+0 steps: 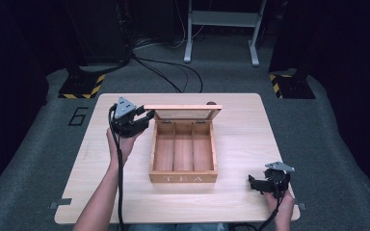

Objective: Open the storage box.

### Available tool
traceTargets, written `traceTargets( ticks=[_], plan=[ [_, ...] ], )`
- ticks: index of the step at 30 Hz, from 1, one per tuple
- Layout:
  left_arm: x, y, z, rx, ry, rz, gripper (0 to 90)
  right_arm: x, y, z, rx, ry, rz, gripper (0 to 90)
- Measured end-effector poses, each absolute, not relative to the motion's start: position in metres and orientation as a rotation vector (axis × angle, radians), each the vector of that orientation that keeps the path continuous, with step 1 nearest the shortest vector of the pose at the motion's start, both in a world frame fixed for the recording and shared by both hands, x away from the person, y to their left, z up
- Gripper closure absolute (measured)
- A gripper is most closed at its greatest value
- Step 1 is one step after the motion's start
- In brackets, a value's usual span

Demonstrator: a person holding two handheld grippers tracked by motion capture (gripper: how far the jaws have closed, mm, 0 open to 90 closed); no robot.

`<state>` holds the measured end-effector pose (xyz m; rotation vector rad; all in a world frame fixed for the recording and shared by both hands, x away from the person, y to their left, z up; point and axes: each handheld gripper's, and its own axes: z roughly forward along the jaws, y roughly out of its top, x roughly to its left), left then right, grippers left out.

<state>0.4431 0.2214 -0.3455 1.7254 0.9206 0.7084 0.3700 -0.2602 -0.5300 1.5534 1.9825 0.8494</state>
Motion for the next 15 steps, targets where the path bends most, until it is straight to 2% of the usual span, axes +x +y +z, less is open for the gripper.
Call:
traceTargets(
  ticks=[15],
  plan=[
    [0.4431,0.2215,-0.3447,1.737,0.915,0.713,60.7,0.3700,-0.2602,-0.5300,1.554,1.982,0.849,0.1]
  ],
)
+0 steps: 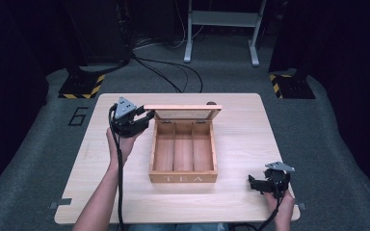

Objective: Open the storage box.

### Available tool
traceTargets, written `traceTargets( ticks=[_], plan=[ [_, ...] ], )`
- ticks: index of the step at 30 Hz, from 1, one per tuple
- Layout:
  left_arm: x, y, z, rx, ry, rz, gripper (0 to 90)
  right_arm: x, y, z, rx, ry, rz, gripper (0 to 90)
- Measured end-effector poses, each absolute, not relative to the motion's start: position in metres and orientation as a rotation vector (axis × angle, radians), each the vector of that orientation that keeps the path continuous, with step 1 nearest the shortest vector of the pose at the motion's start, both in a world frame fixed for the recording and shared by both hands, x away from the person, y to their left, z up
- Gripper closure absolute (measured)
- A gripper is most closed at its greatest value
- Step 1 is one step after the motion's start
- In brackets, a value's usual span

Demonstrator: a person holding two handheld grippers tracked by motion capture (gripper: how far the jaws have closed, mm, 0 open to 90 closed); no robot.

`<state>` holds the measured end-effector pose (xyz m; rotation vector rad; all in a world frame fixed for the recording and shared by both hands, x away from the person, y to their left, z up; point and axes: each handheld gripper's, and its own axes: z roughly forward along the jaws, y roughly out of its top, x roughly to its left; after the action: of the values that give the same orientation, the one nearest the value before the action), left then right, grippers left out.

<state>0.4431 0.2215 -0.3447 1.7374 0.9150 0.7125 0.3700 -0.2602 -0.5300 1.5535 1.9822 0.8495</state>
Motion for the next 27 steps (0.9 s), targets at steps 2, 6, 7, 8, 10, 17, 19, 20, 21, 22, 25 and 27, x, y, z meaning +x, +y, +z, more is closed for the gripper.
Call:
traceTargets(
  ticks=[2,6,7,8,10,17,19,20,21,22,25,27],
  plan=[
    [0.443,0.222,-0.345,1.738,0.915,0.713,60.7,0.370,-0.260,-0.530,1.551,1.983,0.849,0.1],
    [0.442,0.221,-0.345,1.743,0.914,0.715,60.7,0.370,-0.260,-0.530,1.553,1.982,0.849,0.1],
    [0.442,0.221,-0.345,1.743,0.913,0.715,60.7,0.370,-0.260,-0.530,1.553,1.982,0.850,0.1],
    [0.441,0.222,-0.345,1.751,0.910,0.710,60.6,0.370,-0.260,-0.530,1.553,1.982,0.850,0.1],
    [0.439,0.222,-0.347,1.748,0.903,0.719,60.5,0.370,-0.260,-0.530,1.554,1.983,0.850,0.0],
    [0.429,0.222,-0.355,1.747,0.893,0.713,59.1,0.370,-0.260,-0.530,1.553,1.983,0.850,0.1],
    [0.423,0.222,-0.360,1.756,0.886,0.722,58.8,0.370,-0.260,-0.530,1.553,1.983,0.850,0.1],
    [0.422,0.221,-0.361,1.751,0.887,0.724,58.6,0.370,-0.260,-0.530,1.554,1.983,0.850,0.1],
    [0.420,0.221,-0.363,1.755,0.884,0.729,58.4,0.370,-0.260,-0.530,1.552,1.984,0.850,0.1],
    [0.418,0.221,-0.364,1.759,0.883,0.727,58.2,0.370,-0.260,-0.530,1.554,1.983,0.850,0.1],
    [0.414,0.222,-0.370,1.755,0.878,0.721,57.6,0.370,-0.260,-0.530,1.550,1.984,0.849,0.1],
    [0.411,0.223,-0.373,1.761,0.876,0.709,57.2,0.370,-0.260,-0.530,1.550,1.984,0.848,0.1]
  ],
)
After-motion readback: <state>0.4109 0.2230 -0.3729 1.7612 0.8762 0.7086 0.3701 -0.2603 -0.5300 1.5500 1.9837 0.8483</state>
